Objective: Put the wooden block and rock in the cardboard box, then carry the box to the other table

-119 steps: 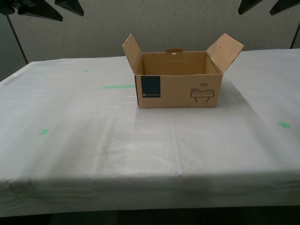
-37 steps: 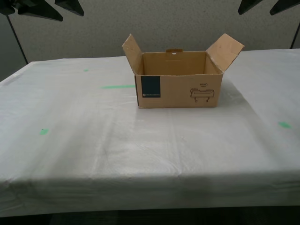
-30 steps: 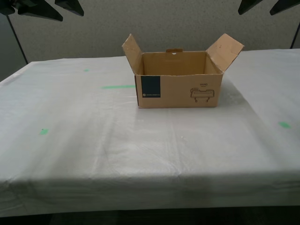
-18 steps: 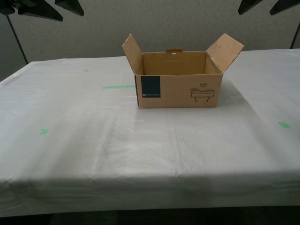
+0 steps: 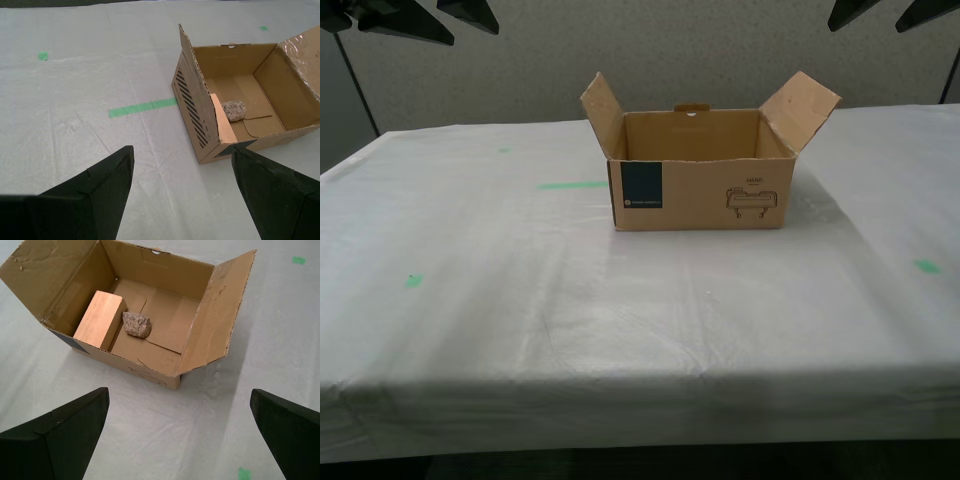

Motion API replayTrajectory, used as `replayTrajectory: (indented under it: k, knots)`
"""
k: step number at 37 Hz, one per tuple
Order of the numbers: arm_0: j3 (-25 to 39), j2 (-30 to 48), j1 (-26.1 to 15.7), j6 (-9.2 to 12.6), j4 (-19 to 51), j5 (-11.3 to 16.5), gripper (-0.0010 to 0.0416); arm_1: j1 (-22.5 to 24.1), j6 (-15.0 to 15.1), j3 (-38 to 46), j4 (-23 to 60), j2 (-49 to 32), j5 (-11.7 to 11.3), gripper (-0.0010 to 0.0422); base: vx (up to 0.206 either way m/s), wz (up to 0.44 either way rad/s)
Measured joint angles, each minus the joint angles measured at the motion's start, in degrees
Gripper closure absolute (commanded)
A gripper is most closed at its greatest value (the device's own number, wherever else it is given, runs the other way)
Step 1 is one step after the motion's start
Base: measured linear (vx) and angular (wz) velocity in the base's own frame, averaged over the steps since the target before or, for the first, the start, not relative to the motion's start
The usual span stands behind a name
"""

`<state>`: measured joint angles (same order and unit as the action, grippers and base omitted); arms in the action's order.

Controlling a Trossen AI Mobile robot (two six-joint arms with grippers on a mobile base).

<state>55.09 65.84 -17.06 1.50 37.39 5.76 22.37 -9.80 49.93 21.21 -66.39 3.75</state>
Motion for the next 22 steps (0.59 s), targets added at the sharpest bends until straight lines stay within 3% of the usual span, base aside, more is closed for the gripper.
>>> replayTrajectory:
  k: [22]
  knots:
    - [0.00, 0.00, 0.00, 0.00, 0.00, 0.00, 0.0012, 0.00, 0.00, 0.00, 0.00, 0.00, -0.02, 0.0149, 0.000, 0.000]
